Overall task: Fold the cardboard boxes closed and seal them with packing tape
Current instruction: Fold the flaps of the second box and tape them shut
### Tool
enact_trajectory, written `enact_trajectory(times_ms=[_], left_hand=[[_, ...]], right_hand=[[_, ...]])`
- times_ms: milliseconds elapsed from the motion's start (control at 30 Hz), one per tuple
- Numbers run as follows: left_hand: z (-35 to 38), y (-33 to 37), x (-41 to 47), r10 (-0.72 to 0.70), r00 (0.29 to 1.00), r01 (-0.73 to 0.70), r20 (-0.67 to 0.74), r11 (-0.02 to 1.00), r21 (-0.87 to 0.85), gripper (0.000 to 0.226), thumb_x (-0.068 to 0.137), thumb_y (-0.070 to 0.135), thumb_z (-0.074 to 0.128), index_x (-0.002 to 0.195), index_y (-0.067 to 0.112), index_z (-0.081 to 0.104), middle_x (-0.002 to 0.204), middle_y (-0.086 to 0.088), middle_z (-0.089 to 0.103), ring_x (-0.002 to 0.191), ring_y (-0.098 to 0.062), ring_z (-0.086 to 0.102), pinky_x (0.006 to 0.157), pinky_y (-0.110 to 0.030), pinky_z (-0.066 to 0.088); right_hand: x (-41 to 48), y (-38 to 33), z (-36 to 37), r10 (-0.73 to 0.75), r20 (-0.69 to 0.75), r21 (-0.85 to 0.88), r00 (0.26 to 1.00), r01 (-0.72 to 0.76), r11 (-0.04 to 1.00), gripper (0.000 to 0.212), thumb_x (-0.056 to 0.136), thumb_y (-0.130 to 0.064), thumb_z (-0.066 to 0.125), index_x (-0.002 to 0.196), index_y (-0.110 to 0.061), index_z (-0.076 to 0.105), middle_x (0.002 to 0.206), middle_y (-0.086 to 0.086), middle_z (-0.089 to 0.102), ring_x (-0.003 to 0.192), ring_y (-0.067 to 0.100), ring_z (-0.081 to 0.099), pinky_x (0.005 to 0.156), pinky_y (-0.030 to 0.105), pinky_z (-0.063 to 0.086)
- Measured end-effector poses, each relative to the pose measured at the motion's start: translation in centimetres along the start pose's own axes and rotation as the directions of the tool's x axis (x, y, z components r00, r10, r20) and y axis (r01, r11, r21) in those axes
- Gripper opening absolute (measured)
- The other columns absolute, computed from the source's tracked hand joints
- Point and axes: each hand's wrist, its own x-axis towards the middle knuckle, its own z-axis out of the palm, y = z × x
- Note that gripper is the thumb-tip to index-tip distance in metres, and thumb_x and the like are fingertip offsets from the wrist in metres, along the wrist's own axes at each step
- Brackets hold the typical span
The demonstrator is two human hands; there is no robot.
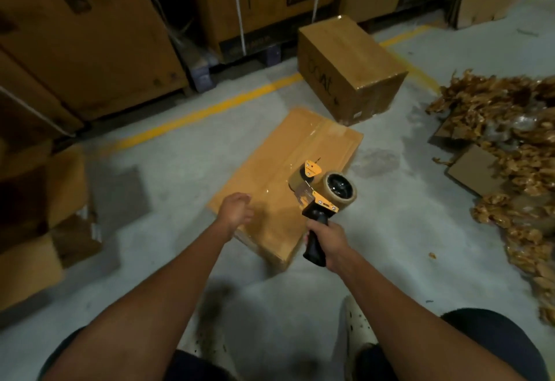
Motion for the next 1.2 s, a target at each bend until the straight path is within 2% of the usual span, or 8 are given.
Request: enact_trajectory(times_ms=[67, 333, 500, 567, 800, 867, 967, 1200], left_hand=[[-1.0, 2.0, -1.8, 0.042, 0.999, -0.044, -0.018, 0.986, -0.159, 0.010, 0.102, 0.011, 0.050, 0.098, 0.006, 0.058, 0.082, -0.021, 0.059, 0.051, -0.021, 0.061, 0.045, -0.024, 0.051], [-2.0, 4.6, -9.4, 0.079, 0.997, -0.078, -0.010, 0.951, -0.300, 0.046, 0.096, 0.044, 0.061, 0.117, 0.004, 0.060, 0.112, -0.017, 0.065, 0.100, -0.033, 0.067, 0.068, -0.034, 0.061], [-5.2, 3.4, -12.2, 0.017, 0.987, 0.078, 0.162, 0.825, -0.560, 0.034, 0.100, 0.014, 0.057, 0.128, -0.004, 0.052, 0.118, -0.019, 0.054, 0.107, -0.032, 0.059, 0.086, -0.044, 0.058], [-6.6, 2.8, -12.6, -0.007, 0.972, 0.151, 0.237, 0.787, -0.598, 0.030, 0.100, -0.002, 0.048, 0.128, -0.011, 0.051, 0.121, -0.024, 0.056, 0.099, -0.032, 0.063, 0.090, -0.043, 0.056], [-10.9, 0.4, -12.3, 0.009, 0.933, 0.248, 0.360, 0.709, -0.660, 0.036, 0.092, -0.010, 0.037, 0.124, -0.012, 0.052, 0.123, -0.029, 0.056, 0.104, -0.037, 0.064, 0.069, -0.046, 0.062], [-11.6, 0.0, -11.3, -0.013, 0.923, 0.286, 0.384, 0.688, -0.667, 0.030, 0.090, 0.002, 0.044, 0.118, -0.005, 0.055, 0.127, -0.028, 0.055, 0.112, -0.041, 0.062, 0.073, -0.053, 0.061], [-11.9, -1.1, -9.2, -0.055, 0.887, 0.347, 0.459, 0.736, -0.581, 0.032, 0.094, 0.011, 0.052, 0.123, 0.000, 0.057, 0.115, -0.026, 0.065, 0.098, -0.042, 0.069, 0.074, -0.050, 0.061], [-12.4, -2.2, -2.2, -0.102, 0.826, 0.410, 0.554, 0.784, -0.467, 0.019, 0.097, -0.004, 0.045, 0.109, -0.001, 0.059, 0.098, -0.023, 0.071, 0.084, -0.034, 0.074, 0.068, -0.043, 0.062]], right_hand=[[-1.4, 0.2, 1.0, -0.063, 0.018, -0.050, 0.998, 0.064, 0.997, 0.008, 0.081, -0.005, 0.069, 0.079, -0.004, 0.061, 0.068, 0.014, 0.061, 0.059, 0.024, 0.058, 0.060, 0.032, 0.051], [-9.3, 1.5, 2.7, -0.268, 0.150, -0.279, 0.952, 0.301, 0.912, 0.016, 0.079, 0.000, 0.069, 0.089, -0.003, 0.057, 0.065, 0.015, 0.061, 0.053, 0.023, 0.058, 0.055, 0.032, 0.050], [-12.9, 1.7, 3.4, -0.397, 0.114, -0.501, 0.911, 0.398, 0.769, 0.016, 0.078, -0.004, 0.072, 0.084, -0.012, 0.060, 0.067, 0.007, 0.063, 0.054, 0.013, 0.059, 0.050, 0.022, 0.050], [-13.7, 1.8, 3.9, -0.450, 0.097, -0.623, 0.888, 0.407, 0.668, 0.019, 0.073, -0.012, 0.075, 0.083, -0.016, 0.060, 0.073, 0.004, 0.065, 0.064, 0.016, 0.062, 0.058, 0.030, 0.053], [-13.7, 1.4, 6.0, -0.511, 0.150, -0.755, 0.847, 0.432, 0.494, 0.050, 0.056, -0.031, 0.073, 0.104, -0.023, 0.060, 0.091, 0.003, 0.071, 0.080, 0.024, 0.070, 0.074, 0.045, 0.061], [-12.9, 1.4, 6.7, -0.523, 0.190, -0.763, 0.831, 0.460, 0.455, 0.049, 0.057, -0.029, 0.074, 0.104, -0.024, 0.061, 0.089, 0.000, 0.070, 0.078, 0.022, 0.070, 0.072, 0.045, 0.060], [-11.4, 1.4, 7.3, -0.522, 0.234, -0.778, 0.820, 0.480, 0.406, 0.044, 0.064, -0.021, 0.078, 0.105, -0.024, 0.063, 0.089, -0.003, 0.068, 0.078, 0.019, 0.068, 0.071, 0.042, 0.060], [-6.4, 1.1, 6.9, -0.515, 0.321, -0.798, 0.795, 0.520, 0.305, 0.036, 0.072, -0.012, 0.079, 0.100, -0.027, 0.062, 0.083, -0.014, 0.063, 0.078, 0.010, 0.062, 0.070, 0.028, 0.053]])
